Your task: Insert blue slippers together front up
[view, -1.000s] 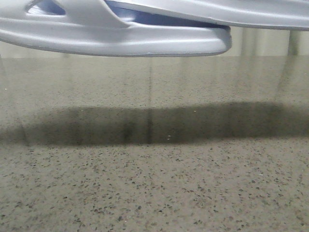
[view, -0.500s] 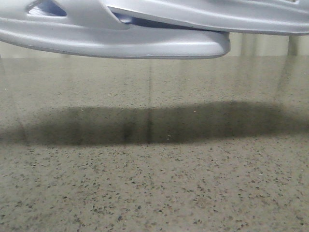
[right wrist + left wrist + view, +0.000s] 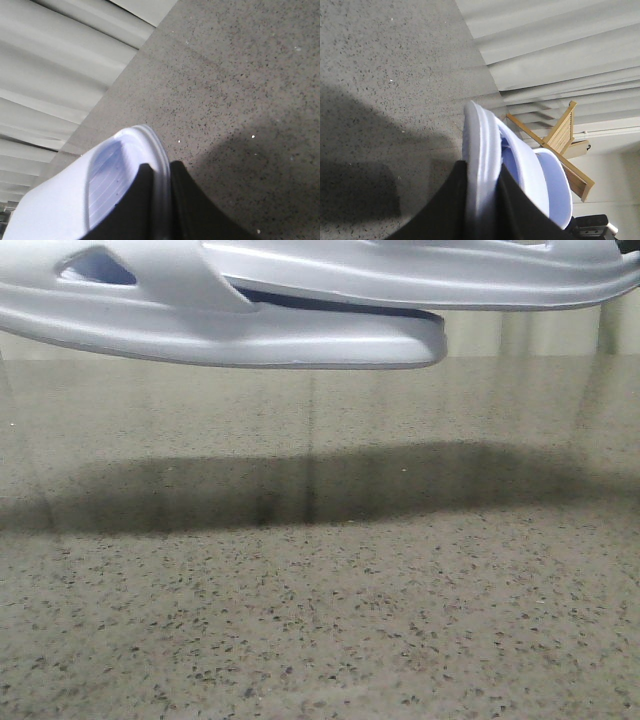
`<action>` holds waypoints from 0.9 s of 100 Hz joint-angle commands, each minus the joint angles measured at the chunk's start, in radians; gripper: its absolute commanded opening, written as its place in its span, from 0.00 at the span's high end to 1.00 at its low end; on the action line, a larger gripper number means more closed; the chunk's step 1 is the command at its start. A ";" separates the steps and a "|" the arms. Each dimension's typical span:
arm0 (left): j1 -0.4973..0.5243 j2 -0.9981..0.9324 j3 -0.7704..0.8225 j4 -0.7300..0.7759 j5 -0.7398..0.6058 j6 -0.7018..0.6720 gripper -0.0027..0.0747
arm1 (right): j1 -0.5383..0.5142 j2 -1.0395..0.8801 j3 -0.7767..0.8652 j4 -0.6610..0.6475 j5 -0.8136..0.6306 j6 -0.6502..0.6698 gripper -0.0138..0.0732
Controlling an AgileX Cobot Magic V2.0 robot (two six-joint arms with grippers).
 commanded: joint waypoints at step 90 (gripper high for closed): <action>-0.003 -0.003 -0.026 -0.070 0.155 -0.012 0.94 | 0.010 0.087 -0.039 -0.080 -0.014 -0.013 0.96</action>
